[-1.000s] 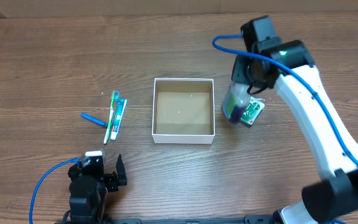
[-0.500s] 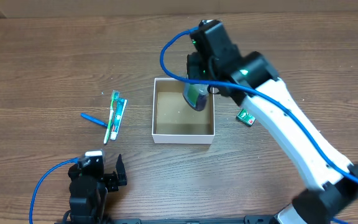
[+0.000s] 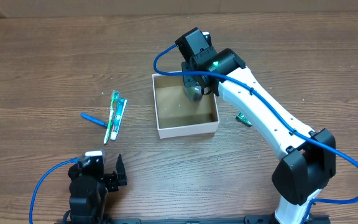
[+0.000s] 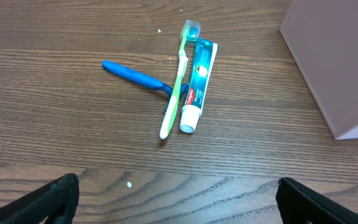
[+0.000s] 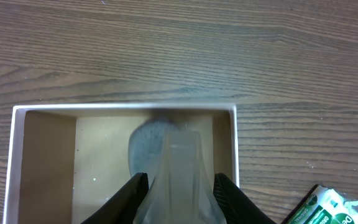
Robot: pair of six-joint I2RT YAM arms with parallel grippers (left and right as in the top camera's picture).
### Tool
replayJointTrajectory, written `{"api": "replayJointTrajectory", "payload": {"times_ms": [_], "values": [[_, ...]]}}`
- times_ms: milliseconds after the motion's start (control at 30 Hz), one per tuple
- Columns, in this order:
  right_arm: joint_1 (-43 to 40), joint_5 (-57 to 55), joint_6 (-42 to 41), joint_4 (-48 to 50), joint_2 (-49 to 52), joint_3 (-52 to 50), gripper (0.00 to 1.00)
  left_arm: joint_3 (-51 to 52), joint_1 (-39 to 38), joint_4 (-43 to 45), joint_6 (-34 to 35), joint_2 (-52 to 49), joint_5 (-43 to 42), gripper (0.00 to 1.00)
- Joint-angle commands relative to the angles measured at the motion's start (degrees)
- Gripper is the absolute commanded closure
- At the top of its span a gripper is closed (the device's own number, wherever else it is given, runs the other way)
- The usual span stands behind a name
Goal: Pack container
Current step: 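Lift the pump bottle and lower it into the box, then release, then move the right gripper to the green Dettol soap bar and grasp it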
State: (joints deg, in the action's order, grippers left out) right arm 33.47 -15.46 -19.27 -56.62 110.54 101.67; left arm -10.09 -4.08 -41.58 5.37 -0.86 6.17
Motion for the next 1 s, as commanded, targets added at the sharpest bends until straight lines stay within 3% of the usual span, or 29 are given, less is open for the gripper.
{"api": "replayJointTrajectory", "payload": {"times_ms": [0,33,167,200,367,600,833,967], "values": [[-0.1,-2.1,0.0,0.4,-2.2,1.2,0.65,0.7,0.3,0.0,-0.9,0.6,-0.5,0.0],[-0.1,-2.1,0.0,0.2,-2.4,1.2,0.6,0.8,0.3,0.0,-0.9,0.6,-0.5,0.0],[-0.1,-2.1,0.0,-1.4,-2.5,1.3,0.28,0.7,0.3,0.0,-0.9,0.6,-0.5,0.0],[-0.1,-2.1,0.0,-2.2,-2.5,1.3,0.25,0.8,0.3,0.0,-0.9,0.6,-0.5,0.0],[-0.1,-2.1,-0.1,-5.5,-3.5,1.4,0.24,0.8,0.3,0.0,-0.9,0.6,-0.5,0.0],[-2.9,-0.4,-7.7,-9.5,-14.8,1.6,0.02,0.7,0.3,0.0,-0.9,0.6,-0.5,0.0],[-15.4,5.6,-11.5,-18.5,-16.5,0.2,0.0,0.8,0.3,0.0,-0.9,0.6,-0.5,0.0],[-22.9,10.0,-13.7,-17.1,-14.6,-6.4,0.03,0.8,0.3,0.0,-0.9,0.6,-0.5,0.0]]}}
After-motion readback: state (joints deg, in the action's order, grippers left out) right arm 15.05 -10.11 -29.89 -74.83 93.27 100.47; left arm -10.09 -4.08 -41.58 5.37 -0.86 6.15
